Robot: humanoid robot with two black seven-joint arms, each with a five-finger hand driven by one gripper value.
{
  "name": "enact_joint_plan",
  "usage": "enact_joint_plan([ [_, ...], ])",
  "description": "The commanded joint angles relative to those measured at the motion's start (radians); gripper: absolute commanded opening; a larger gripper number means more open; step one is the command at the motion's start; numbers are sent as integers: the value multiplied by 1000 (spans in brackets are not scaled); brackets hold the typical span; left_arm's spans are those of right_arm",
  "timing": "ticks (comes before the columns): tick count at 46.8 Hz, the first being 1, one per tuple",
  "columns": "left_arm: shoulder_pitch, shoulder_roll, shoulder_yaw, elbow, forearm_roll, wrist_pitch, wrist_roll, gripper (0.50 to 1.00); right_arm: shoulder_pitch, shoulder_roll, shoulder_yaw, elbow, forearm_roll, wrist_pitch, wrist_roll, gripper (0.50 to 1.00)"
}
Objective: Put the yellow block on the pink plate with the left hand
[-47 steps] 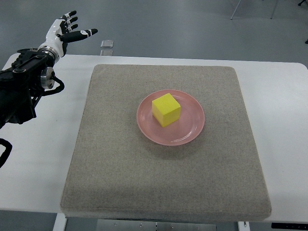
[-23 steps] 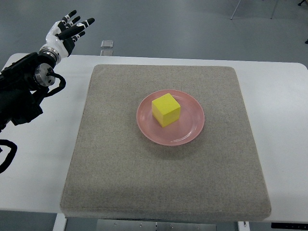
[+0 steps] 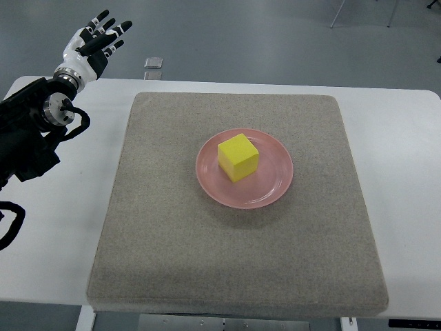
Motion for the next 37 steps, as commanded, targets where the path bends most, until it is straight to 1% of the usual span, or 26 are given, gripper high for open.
enact_joint_plan([
  [1,-2,0,0,-2,0,0,1,992,0,0,0,0,0,0,0,924],
  [37,-14,-11,-1,-5,0,3,1,992,-6,0,-6,0,0,1,-1,924],
])
